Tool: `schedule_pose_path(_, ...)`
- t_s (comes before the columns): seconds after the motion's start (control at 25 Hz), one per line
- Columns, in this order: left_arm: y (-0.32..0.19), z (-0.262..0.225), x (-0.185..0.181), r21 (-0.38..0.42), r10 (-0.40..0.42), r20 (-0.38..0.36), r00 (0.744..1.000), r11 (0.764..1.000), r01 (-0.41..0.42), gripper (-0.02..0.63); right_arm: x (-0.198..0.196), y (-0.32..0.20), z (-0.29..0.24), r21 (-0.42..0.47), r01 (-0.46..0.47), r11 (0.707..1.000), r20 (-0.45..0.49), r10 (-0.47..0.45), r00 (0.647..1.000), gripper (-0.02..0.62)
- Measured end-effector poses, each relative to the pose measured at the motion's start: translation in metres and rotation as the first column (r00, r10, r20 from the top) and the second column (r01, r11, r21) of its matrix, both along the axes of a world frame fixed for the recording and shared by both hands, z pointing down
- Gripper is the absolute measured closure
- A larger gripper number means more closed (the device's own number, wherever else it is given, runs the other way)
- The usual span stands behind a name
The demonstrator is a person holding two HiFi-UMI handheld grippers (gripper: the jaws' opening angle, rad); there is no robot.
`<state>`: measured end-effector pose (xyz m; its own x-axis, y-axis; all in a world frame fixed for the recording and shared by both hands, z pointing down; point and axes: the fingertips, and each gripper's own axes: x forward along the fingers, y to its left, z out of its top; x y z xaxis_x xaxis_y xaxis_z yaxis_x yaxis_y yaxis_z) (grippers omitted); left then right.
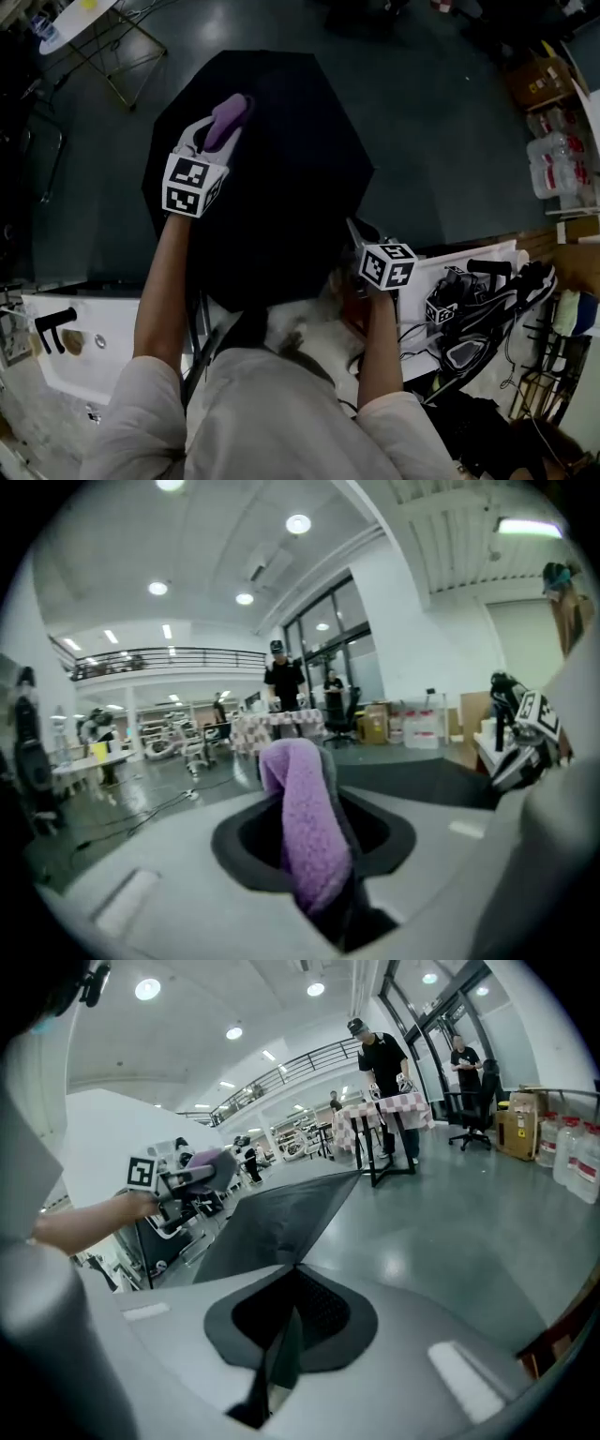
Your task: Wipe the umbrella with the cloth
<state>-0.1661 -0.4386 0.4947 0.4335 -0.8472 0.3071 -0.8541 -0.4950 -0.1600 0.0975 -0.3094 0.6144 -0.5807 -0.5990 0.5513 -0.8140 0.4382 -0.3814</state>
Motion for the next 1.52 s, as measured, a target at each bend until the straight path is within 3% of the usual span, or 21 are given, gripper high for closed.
schedule_pose_path(0.12, 0.042, 0.025, -0.066, -0.043, -0.192, -0.026, 0.981, 0.981, 0.191, 0.485, -0.001, 0.001, -0.002, 0.004, 0.009, 1.000, 0.001, -0.009, 1.000, 0.588)
schedule_pose_path(0.28, 0.092, 0.075, -0.131, -0.105, -0.373, 0.070, 0.925, 0.920, 0.378, 0.485, -0.006, -0.002, -0.006, 0.003, 0.016, 1.000, 0.004, -0.016, 1.000, 0.588)
schedule_pose_path(0.4, 0.112, 0.112, -0.161, -0.147, -0.445, 0.112, 0.889, 0.877, 0.458, 0.483, -0.011, -0.006, -0.009, -0.001, 0.034, 0.999, -0.005, -0.034, 0.999, 0.588)
schedule_pose_path(0.6, 0.115, 0.173, -0.198, -0.254, -0.555, 0.086, 0.827, 0.791, 0.557, 0.483, -0.015, -0.013, -0.011, 0.008, 0.045, 0.999, -0.010, -0.045, 0.999, 0.588)
schedule_pose_path(0.68, 0.107, 0.191, -0.207, -0.278, -0.582, 0.078, 0.810, 0.767, 0.578, 0.483, -0.017, -0.016, -0.010, 0.009, 0.045, 0.999, -0.007, -0.045, 0.999, 0.588)
schedule_pose_path(0.96, 0.085, 0.209, -0.188, -0.298, -0.605, -0.004, 0.796, 0.761, 0.577, 0.486, -0.019, -0.027, -0.009, 0.020, 0.064, 0.998, 0.011, -0.064, 0.998, 0.588)
schedule_pose_path(1.32, 0.092, 0.201, -0.166, -0.307, -0.652, 0.029, 0.758, 0.716, 0.628, 0.488, -0.023, -0.028, -0.007, 0.018, 0.062, 0.998, 0.027, -0.062, 0.998, 0.588)
schedule_pose_path(1.52, 0.091, 0.189, -0.133, -0.313, -0.622, -0.012, 0.783, 0.746, 0.588, 0.488, -0.022, -0.025, -0.006, 0.017, 0.061, 0.998, 0.028, -0.061, 0.998, 0.588)
